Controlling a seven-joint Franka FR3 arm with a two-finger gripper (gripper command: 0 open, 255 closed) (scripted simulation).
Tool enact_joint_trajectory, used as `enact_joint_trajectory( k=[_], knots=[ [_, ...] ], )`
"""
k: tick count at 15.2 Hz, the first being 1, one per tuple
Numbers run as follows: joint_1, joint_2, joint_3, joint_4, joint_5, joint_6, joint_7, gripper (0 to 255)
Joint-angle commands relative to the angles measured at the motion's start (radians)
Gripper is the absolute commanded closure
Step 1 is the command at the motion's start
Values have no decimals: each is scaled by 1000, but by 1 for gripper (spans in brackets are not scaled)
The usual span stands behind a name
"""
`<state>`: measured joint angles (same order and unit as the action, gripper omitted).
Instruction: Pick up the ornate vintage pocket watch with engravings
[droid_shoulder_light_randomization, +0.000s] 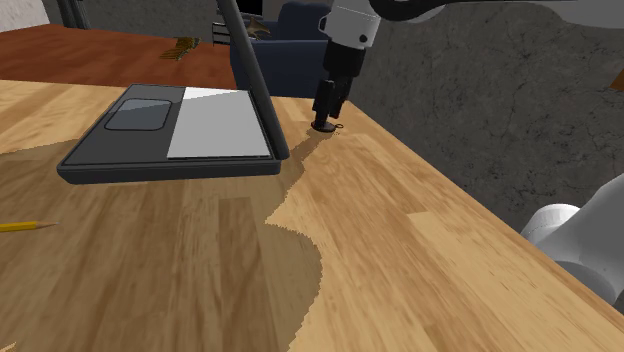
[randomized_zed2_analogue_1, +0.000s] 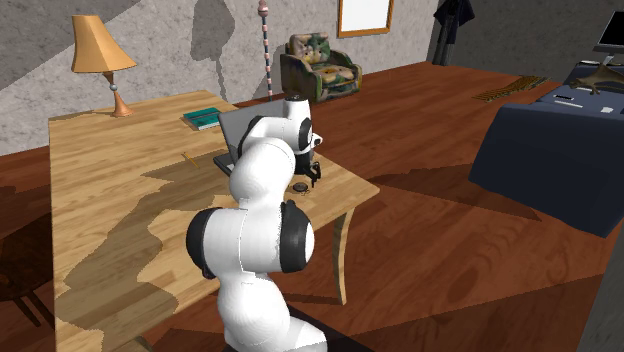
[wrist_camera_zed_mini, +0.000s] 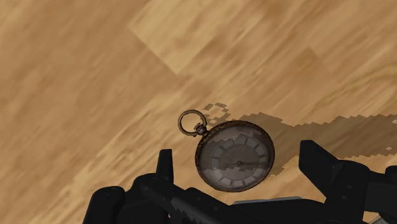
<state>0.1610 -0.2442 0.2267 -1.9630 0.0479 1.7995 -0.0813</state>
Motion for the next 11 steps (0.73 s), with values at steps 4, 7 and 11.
enact_joint_trajectory(
  k=[4,7,11],
  knots=[
    [1,-5,1,-27,1,23,0,255],
    [1,-6,0,-30,2,24,-1,255],
    [1,-9,0,-34,2,26,-1,255]
  ],
)
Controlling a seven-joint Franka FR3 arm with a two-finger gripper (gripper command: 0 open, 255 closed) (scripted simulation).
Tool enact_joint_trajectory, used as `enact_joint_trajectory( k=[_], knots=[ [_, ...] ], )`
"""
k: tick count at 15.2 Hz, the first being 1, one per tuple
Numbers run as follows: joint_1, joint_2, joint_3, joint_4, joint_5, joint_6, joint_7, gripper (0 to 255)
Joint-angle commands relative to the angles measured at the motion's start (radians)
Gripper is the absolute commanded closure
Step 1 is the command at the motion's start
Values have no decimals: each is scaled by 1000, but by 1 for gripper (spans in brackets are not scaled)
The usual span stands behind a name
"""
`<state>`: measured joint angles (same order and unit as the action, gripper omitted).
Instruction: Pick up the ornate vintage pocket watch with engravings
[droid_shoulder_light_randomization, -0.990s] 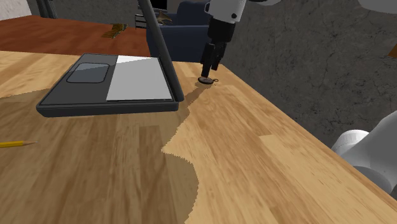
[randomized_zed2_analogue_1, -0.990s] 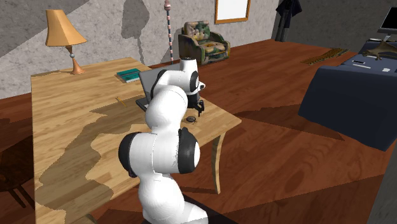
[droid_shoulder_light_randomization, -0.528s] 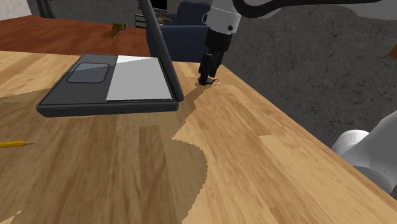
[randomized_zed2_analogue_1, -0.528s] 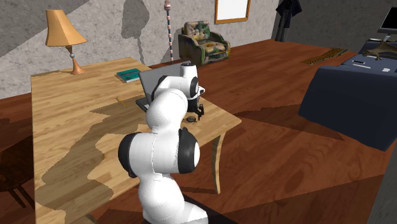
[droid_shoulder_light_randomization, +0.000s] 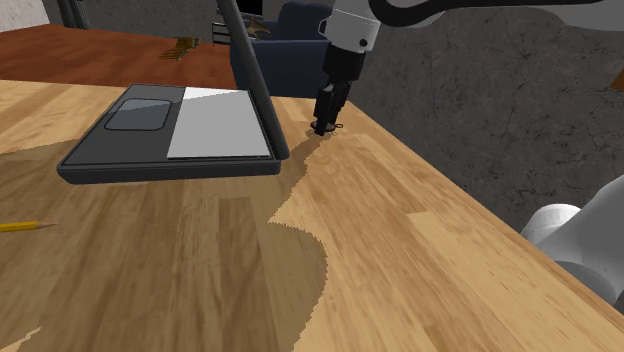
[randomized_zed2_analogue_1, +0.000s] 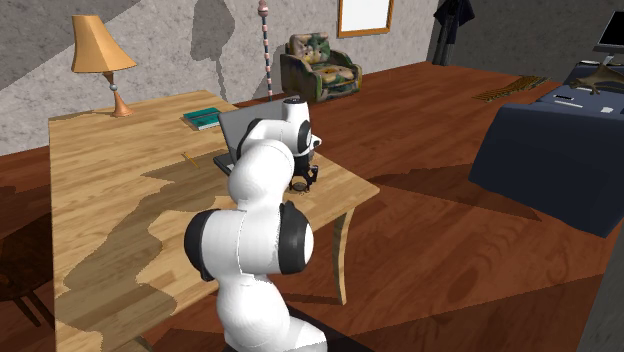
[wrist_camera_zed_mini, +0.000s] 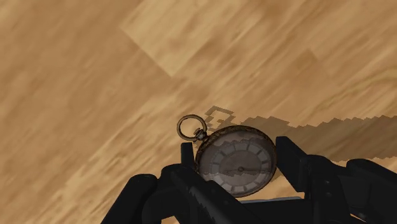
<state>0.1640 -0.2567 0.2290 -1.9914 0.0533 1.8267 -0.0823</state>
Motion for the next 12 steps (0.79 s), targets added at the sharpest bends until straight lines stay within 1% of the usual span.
enact_joint_trajectory(
  k=[1,2,12],
  knots=[
    [-2,2,-3,-7,-3,-2,-1,255],
    [-3,8,-1,1,-4,-4,1,255],
    [-6,25,-3,153,-9,-140,4,255]
  ],
)
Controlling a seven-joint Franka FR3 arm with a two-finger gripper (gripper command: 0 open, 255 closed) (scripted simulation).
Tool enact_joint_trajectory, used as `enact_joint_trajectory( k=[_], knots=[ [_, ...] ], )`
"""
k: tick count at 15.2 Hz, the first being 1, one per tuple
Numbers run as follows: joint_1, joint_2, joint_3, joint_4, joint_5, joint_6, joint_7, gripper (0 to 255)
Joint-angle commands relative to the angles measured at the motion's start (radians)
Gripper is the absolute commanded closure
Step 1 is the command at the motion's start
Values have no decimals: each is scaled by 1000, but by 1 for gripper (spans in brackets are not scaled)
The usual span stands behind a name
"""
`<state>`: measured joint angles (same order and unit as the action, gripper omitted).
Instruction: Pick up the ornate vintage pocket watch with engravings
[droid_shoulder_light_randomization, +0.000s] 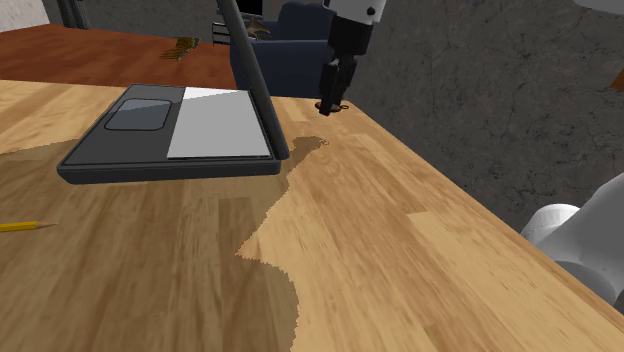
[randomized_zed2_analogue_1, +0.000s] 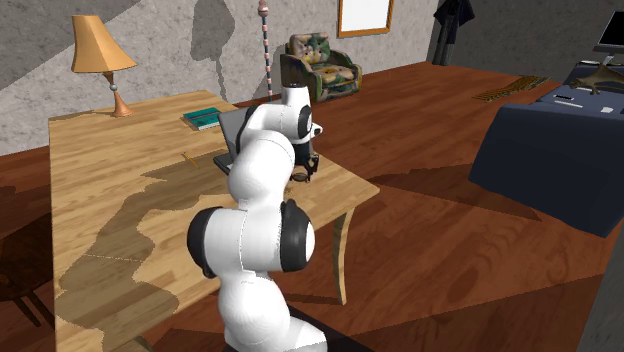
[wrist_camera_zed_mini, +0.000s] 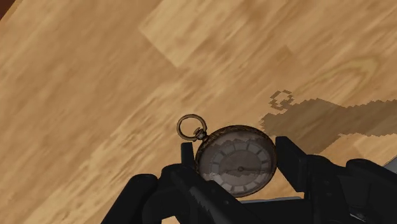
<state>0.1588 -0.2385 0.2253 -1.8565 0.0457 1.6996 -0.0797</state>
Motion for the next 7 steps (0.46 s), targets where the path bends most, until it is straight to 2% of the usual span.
enact_joint_trajectory(
  k=[1,7],
  knots=[
    [-1,10,0,35,-2,-26,1,255],
    [-2,25,1,107,-6,-84,4,255]
  ],
)
